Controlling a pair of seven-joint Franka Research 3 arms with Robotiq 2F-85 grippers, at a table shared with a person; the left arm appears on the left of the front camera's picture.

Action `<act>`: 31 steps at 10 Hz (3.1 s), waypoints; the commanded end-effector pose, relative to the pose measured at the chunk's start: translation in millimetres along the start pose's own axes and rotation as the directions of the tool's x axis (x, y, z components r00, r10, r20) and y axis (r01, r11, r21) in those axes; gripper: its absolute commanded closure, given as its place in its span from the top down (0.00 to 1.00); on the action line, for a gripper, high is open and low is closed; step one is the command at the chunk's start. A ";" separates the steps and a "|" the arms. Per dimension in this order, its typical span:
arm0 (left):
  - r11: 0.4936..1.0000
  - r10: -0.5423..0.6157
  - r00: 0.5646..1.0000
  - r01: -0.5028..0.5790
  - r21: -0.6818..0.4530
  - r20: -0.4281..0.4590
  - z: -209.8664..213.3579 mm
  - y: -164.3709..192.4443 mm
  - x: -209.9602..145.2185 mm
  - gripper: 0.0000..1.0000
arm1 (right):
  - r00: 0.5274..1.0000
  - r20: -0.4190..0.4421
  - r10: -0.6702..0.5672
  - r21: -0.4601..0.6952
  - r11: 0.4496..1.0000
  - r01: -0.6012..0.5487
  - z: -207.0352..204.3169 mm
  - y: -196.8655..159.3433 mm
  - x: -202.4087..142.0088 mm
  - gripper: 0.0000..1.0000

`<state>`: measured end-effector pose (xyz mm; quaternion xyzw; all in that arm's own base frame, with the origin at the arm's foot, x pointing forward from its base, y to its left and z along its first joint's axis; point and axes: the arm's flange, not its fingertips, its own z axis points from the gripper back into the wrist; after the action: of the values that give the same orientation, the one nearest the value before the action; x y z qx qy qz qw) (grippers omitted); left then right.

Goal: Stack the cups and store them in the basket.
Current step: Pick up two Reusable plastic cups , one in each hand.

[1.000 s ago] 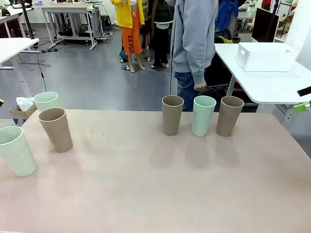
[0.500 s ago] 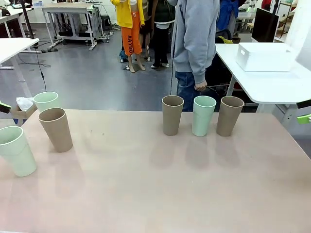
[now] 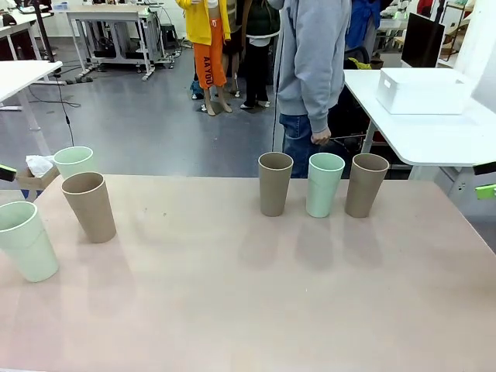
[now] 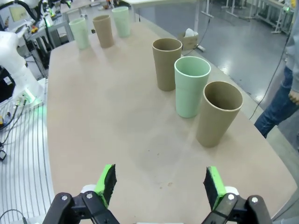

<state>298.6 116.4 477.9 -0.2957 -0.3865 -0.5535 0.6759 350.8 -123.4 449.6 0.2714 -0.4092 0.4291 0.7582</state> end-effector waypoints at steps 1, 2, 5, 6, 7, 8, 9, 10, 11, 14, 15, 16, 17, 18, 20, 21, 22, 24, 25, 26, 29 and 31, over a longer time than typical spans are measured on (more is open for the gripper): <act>1.000 -0.020 0.999 0.020 0.003 0.041 -0.1 2.4 -5.3 1.00 | 0.999 0.028 0.027 0.005 1.000 -0.027 1.7 -3.0 -0.6 1.00; 1.000 -0.001 0.999 0.001 0.010 0.051 -1.2 2.7 -4.5 1.00 | 0.999 0.034 0.010 0.011 1.000 -0.010 1.2 -3.3 -0.5 1.00; 1.000 0.008 1.000 -0.008 0.006 0.017 1.1 0.6 -4.2 1.00 | 1.000 0.006 0.000 0.003 1.000 0.000 0.1 0.2 0.7 1.00; 1.000 0.008 1.000 -0.008 0.006 0.017 1.1 0.6 -4.2 1.00 | 1.000 0.006 0.000 0.003 1.000 0.000 0.1 0.2 0.7 1.00; 1.000 0.008 1.000 -0.008 0.006 0.017 1.1 0.6 -4.2 1.00 | 1.000 0.006 0.000 0.003 1.000 0.000 0.1 0.2 0.7 1.00; 1.000 0.008 1.000 -0.008 0.006 0.017 1.1 0.6 -4.2 1.00 | 1.000 0.006 0.000 0.003 1.000 0.000 0.1 0.2 0.7 1.00; 1.000 0.008 1.000 -0.008 0.006 0.017 1.1 0.6 -4.2 1.00 | 1.000 0.006 0.000 0.003 1.000 0.000 0.1 0.2 0.7 1.00; 1.000 0.008 1.000 -0.008 0.006 0.017 1.1 0.6 -4.2 1.00 | 1.000 0.006 0.000 0.003 1.000 0.000 0.1 0.2 0.7 1.00; 1.000 0.008 1.000 -0.008 0.006 0.017 1.1 0.6 -4.2 1.00 | 1.000 0.006 0.000 0.003 1.000 0.000 0.1 0.2 0.7 1.00; 1.000 0.008 1.000 -0.008 0.006 0.017 1.1 0.6 -4.2 1.00 | 1.000 0.006 0.000 0.003 1.000 0.000 0.1 0.2 0.7 1.00; 1.000 0.008 1.000 -0.008 0.006 0.017 1.1 0.6 -4.2 1.00 | 1.000 0.006 0.000 0.003 1.000 0.000 0.1 0.2 0.7 1.00; 1.000 0.008 1.000 -0.008 0.006 0.017 1.1 0.6 -4.2 1.00 | 1.000 0.006 0.000 0.003 1.000 0.000 0.1 0.2 0.7 1.00; 1.000 0.008 1.000 -0.008 0.006 0.017 1.1 0.6 -4.2 1.00 | 1.000 0.006 0.000 0.003 1.000 0.000 0.1 0.2 0.7 1.00; 1.000 0.008 1.000 -0.008 0.006 0.017 1.1 0.6 -4.2 1.00 | 1.000 0.006 0.000 0.003 1.000 0.000 0.1 0.2 0.7 1.00; 1.000 0.008 1.000 -0.008 0.006 0.017 1.1 0.6 -4.2 1.00 | 1.000 0.006 0.000 0.003 1.000 0.000 0.1 0.2 0.7 1.00; 1.000 0.008 1.000 -0.008 0.006 0.017 1.1 0.6 -4.2 1.00 | 1.000 0.006 0.000 0.003 1.000 0.000 0.1 0.2 0.7 1.00; 1.000 0.008 1.000 -0.008 0.006 0.017 1.1 0.6 -4.2 1.00 | 1.000 0.006 0.000 0.003 1.000 0.000 0.1 0.2 0.7 1.00; 1.000 0.008 1.000 -0.008 0.006 0.017 1.1 0.6 -4.2 1.00 | 1.000 0.006 0.000 0.003 1.000 0.000 0.1 0.2 0.7 1.00; 1.000 0.008 1.000 -0.008 0.006 0.017 1.1 0.6 -4.2 1.00 | 1.000 0.006 0.000 0.003 1.000 0.000 0.1 0.2 0.7 1.00; 1.000 0.008 1.000 -0.008 0.006 0.017 1.1 0.6 -4.2 1.00 | 1.000 0.006 0.000 0.003 1.000 0.000 0.1 0.2 0.7 1.00; 1.000 0.008 1.000 -0.008 0.006 0.017 1.1 0.6 -4.2 1.00 | 1.000 0.006 0.000 0.003 1.000 0.000 0.1 0.2 0.7 1.00; 1.000 0.008 1.000 -0.008 0.006 0.017 1.1 0.6 -4.2 1.00 | 1.000 0.006 0.000 0.003 1.000 0.000 0.1 0.2 0.7 1.00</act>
<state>298.4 119.5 474.2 -0.2996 -0.3864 -0.5426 0.6830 347.3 -121.6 451.1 0.2733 -0.3962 0.4241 0.7671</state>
